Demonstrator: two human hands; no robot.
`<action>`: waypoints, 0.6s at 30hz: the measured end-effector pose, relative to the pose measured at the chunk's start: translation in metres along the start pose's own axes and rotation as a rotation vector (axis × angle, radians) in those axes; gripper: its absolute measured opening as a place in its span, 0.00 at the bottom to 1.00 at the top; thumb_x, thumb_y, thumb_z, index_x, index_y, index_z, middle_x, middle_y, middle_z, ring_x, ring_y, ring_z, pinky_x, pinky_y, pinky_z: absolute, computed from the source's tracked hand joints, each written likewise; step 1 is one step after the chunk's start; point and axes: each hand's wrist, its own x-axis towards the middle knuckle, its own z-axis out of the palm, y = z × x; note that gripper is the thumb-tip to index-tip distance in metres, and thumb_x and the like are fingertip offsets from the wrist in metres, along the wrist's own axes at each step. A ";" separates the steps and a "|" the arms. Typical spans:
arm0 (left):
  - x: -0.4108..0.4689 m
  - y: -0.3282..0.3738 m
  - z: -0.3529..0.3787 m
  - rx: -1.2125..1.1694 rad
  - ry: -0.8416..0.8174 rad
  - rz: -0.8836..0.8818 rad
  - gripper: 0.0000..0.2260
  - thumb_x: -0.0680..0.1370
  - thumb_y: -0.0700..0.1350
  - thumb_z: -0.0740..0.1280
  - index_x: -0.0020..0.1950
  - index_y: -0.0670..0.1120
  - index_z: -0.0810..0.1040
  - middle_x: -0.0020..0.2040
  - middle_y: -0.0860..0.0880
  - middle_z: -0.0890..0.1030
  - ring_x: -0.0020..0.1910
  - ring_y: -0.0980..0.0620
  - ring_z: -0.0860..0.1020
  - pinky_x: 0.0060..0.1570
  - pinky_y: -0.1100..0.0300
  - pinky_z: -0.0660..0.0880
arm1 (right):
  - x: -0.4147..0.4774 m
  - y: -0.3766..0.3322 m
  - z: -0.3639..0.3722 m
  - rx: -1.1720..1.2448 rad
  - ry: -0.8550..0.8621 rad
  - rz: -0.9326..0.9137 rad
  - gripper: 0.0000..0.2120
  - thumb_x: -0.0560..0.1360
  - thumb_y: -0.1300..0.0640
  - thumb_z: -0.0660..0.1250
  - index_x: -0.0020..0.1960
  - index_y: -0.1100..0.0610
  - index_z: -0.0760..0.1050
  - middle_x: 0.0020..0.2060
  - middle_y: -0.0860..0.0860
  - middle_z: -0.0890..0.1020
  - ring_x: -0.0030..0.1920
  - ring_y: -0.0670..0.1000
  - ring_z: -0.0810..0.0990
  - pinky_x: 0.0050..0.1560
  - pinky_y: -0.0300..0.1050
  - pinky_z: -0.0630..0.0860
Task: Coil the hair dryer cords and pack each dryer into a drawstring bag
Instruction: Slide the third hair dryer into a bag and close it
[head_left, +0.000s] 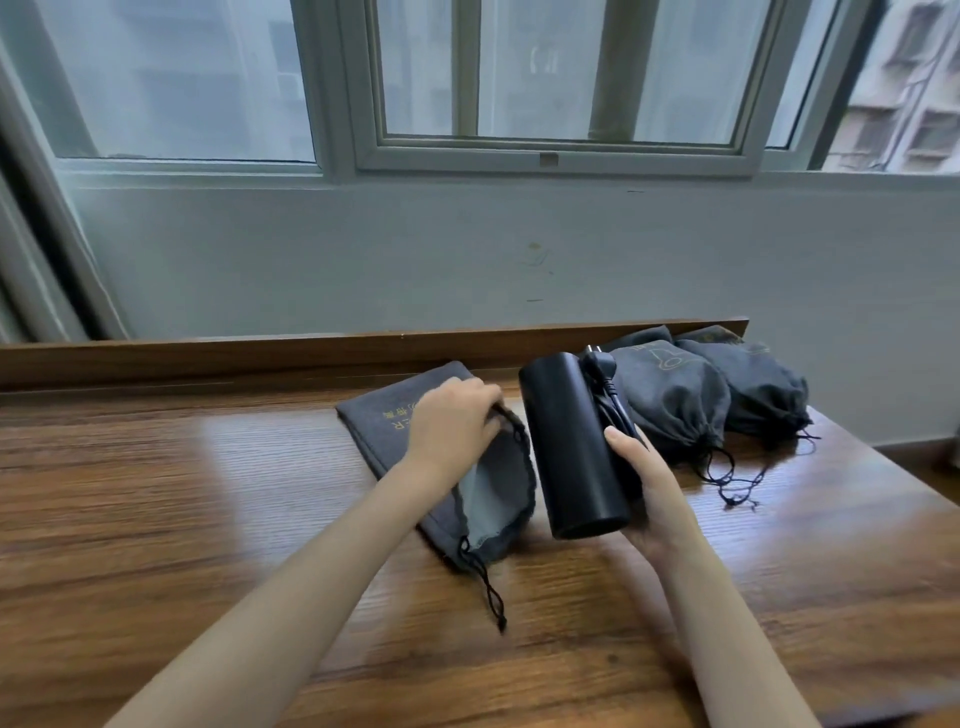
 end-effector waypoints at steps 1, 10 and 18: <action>0.005 0.007 0.004 -0.151 0.010 -0.149 0.05 0.73 0.43 0.67 0.48 0.47 0.79 0.47 0.48 0.81 0.49 0.48 0.77 0.41 0.54 0.75 | -0.001 -0.001 -0.001 0.015 -0.006 -0.010 0.23 0.67 0.52 0.68 0.62 0.56 0.74 0.51 0.56 0.83 0.49 0.53 0.83 0.41 0.46 0.80; -0.033 0.027 0.043 -0.757 -0.436 0.143 0.23 0.70 0.42 0.74 0.63 0.44 0.71 0.58 0.50 0.75 0.60 0.57 0.74 0.58 0.61 0.73 | -0.004 -0.003 0.001 -0.096 -0.047 -0.047 0.24 0.68 0.58 0.69 0.63 0.58 0.72 0.56 0.60 0.80 0.53 0.56 0.80 0.54 0.51 0.76; -0.092 -0.024 0.026 -0.029 -0.698 -0.292 0.26 0.79 0.62 0.48 0.76 0.58 0.48 0.77 0.55 0.43 0.76 0.49 0.40 0.68 0.35 0.39 | -0.002 0.002 -0.001 -0.168 -0.125 0.003 0.22 0.66 0.52 0.70 0.60 0.48 0.75 0.54 0.53 0.82 0.52 0.52 0.82 0.46 0.43 0.78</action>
